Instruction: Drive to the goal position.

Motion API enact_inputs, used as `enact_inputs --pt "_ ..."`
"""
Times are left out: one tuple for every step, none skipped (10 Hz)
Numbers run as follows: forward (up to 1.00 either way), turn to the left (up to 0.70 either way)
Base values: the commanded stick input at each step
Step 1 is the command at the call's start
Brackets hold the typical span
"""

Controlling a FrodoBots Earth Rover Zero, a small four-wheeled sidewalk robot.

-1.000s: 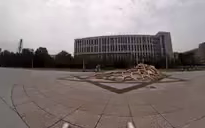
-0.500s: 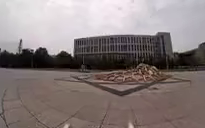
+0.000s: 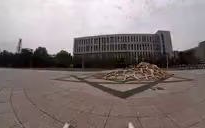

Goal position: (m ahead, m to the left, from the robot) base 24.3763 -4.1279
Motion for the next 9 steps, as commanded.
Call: enact_inputs --pt "0.5 0.0" --pt "0.5 0.0" --pt "0.5 0.0" --pt "0.5 0.0" --pt "0.5 0.0" --pt "0.5 0.0" --pt "0.5 0.0" --pt "0.5 0.0" --pt "0.5 0.0"
